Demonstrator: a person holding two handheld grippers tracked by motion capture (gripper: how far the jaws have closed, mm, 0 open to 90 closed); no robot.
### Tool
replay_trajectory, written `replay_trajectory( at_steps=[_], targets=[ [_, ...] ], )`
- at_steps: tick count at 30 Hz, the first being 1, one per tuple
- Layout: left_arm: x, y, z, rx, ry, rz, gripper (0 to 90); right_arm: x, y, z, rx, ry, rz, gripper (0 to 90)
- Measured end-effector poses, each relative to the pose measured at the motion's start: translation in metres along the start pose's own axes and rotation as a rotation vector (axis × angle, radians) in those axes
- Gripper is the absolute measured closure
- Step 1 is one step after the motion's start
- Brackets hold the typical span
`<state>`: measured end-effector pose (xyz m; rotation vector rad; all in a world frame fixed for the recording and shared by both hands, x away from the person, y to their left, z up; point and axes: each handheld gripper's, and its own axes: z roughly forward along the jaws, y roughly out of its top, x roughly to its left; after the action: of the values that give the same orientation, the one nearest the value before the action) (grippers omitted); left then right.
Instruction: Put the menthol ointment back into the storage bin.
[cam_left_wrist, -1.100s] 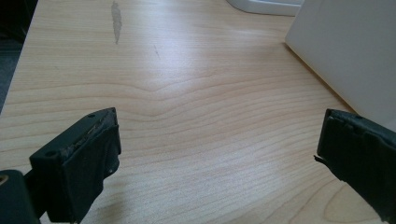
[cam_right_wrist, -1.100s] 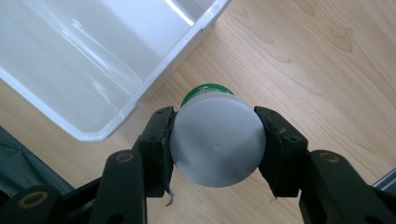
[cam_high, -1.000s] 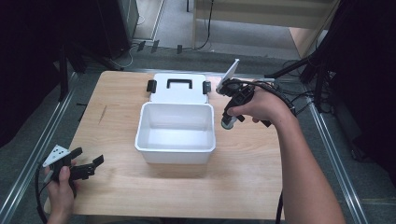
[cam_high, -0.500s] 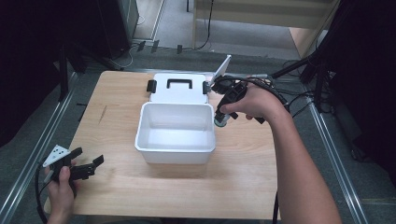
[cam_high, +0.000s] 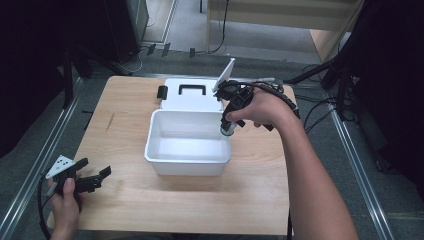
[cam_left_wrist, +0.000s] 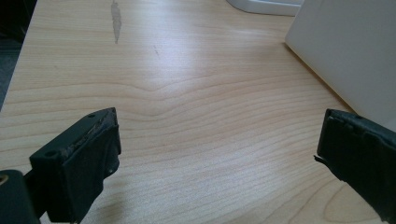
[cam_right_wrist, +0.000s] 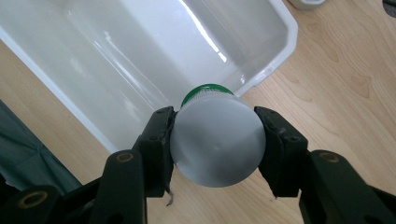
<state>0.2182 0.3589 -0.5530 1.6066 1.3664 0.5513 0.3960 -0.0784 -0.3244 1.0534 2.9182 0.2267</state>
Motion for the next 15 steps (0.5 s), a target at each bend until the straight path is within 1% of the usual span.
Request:
replay_trajectory(
  at_steps=[6, 9, 10, 11, 15],
  targets=[
    [0.000, 0.000, 0.000, 0.000, 0.001, 0.000, 0.2, 0.006, 0.005, 0.005, -0.006, -0.002, -0.035, 51.8],
    [0.000, 0.000, 0.000, -0.002, 0.000, -0.004, 0.3, 0.009, 0.007, 0.007, 0.000, -0.001, -0.050, 51.8],
    [0.000, 0.000, 0.000, -0.002, 0.000, -0.004, 0.2, 0.011, 0.008, 0.008, -0.003, -0.002, -0.064, 51.8],
    [0.000, 0.000, 0.000, -0.003, 0.000, -0.004, 0.2, 0.011, 0.008, 0.008, -0.003, -0.002, -0.064, 51.8],
    [0.000, 0.000, 0.000, -0.002, 0.000, -0.004, 0.3, 0.015, 0.011, 0.011, -0.003, -0.001, -0.093, 51.7]
  ],
)
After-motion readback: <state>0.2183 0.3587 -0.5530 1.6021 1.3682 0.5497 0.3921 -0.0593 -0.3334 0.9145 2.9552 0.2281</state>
